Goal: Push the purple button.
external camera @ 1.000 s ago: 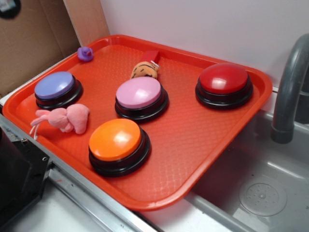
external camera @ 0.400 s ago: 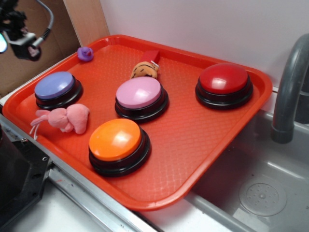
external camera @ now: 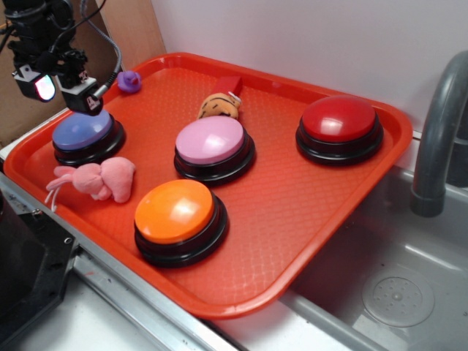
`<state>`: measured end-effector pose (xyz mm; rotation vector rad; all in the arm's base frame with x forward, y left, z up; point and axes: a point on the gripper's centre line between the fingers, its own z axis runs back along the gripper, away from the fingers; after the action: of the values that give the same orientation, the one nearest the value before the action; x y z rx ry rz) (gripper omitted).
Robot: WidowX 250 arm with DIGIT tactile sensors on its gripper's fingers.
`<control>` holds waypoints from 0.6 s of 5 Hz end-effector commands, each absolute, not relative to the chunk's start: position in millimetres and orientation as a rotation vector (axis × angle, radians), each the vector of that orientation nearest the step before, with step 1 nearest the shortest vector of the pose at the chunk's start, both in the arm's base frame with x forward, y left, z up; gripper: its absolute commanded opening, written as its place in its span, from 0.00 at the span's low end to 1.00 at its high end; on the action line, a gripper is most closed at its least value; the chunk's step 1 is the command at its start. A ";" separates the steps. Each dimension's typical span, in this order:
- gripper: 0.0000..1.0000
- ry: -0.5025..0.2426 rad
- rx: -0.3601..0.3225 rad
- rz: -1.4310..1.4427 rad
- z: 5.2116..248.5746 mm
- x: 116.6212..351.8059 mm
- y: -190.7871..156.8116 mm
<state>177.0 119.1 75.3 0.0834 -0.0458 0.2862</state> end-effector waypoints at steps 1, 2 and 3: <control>1.00 -0.090 0.143 0.265 72.1 187.7 121.9; 1.00 -0.150 0.127 0.226 52.8 195.9 123.2; 1.00 -0.107 0.127 0.210 35.3 209.2 120.0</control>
<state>211.8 119.1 31.6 0.1285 -0.1073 0.2022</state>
